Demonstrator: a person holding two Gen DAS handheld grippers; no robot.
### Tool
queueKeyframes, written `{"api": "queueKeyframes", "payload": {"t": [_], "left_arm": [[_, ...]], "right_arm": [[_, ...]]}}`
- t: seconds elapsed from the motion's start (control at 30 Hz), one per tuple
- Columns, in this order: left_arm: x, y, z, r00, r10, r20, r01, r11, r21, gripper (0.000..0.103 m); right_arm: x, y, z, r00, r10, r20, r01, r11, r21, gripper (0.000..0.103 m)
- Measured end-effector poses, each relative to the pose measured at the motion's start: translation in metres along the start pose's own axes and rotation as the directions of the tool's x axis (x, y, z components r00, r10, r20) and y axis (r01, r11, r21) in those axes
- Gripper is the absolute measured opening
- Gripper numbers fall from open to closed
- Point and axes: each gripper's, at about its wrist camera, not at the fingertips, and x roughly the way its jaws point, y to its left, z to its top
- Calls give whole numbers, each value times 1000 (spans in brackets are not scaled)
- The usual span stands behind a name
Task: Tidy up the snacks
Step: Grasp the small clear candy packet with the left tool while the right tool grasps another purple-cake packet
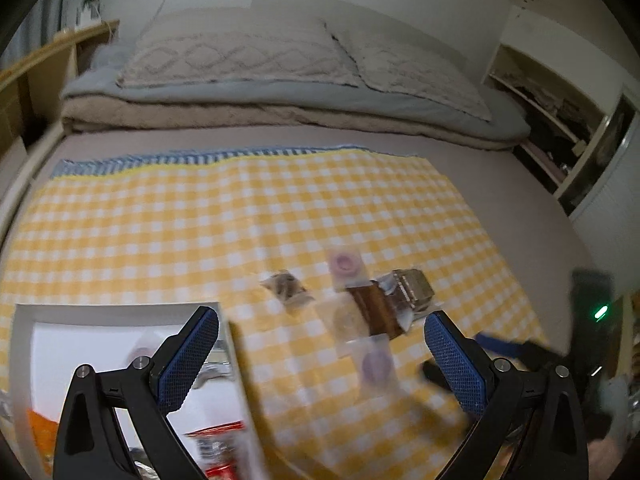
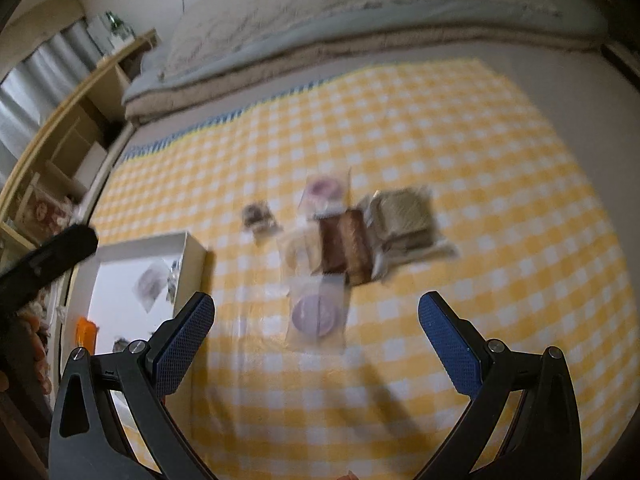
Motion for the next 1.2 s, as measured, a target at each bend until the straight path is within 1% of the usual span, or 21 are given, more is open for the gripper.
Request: {"api": "queueKeyframes", "payload": {"t": [0.07,0.2,0.3,0.33,0.4,0.47,0.53,0.67,0.77,0.8,0.83,0.97,1.03,1.1,1.13,1.2], "left_arm": [[19,1,7,999,-25,-21,25,999,-29,100],[51,6,22,997,-52,-61,47,996,-73,92],[86,15,34,992,-67,-106,53,990,-130,87],[96,17,37,991,-67,-118,49,987,-151,86],[116,26,43,986,-73,-147,41,976,-212,78],[142,38,46,977,-104,-186,46,955,-292,75],[162,45,47,970,-104,-218,30,947,-321,73],[195,51,50,962,-62,-264,-28,946,-322,67],[212,54,58,962,-48,-267,-42,946,-321,66],[218,53,60,962,-47,-270,-44,946,-321,65],[222,54,62,961,-49,-271,-42,946,-321,65],[237,58,63,963,-38,-268,-56,940,-335,64],[245,61,59,963,-23,-268,-75,934,-348,60],[249,64,53,962,4,-273,-105,929,-356,50],[253,66,52,960,15,-280,-119,926,-357,47],[258,68,49,955,38,-294,-143,928,-344,38]], "right_arm": [[18,2,-3,999,4,-53,-3,1000,12,103],[52,3,-7,989,-4,-145,9,999,35,102],[71,4,-9,984,-26,-178,30,999,19,93],[76,4,-10,983,-30,-183,33,999,11,93],[86,5,-13,979,-49,-195,50,999,-4,93],[93,5,-16,975,-53,-216,52,999,-11,91],[100,5,-19,971,-48,-233,47,999,-12,85],[104,7,-21,965,-40,-259,35,999,-27,81],[105,8,-21,964,-39,-262,27,998,-49,71],[106,9,-21,963,-49,-265,35,998,-58,63],[106,10,-22,961,-63,-270,44,996,-72,54],[106,14,-24,956,-76,-282,46,993,-110,51],[104,14,-25,957,-74,-280,43,993,-113,50],[101,11,-27,958,-69,-279,41,994,-105,49],[98,8,-27,958,-67,-279,41,994,-99,49],[93,3,-26,959,-62,-275,40,996,-84,49]]}}
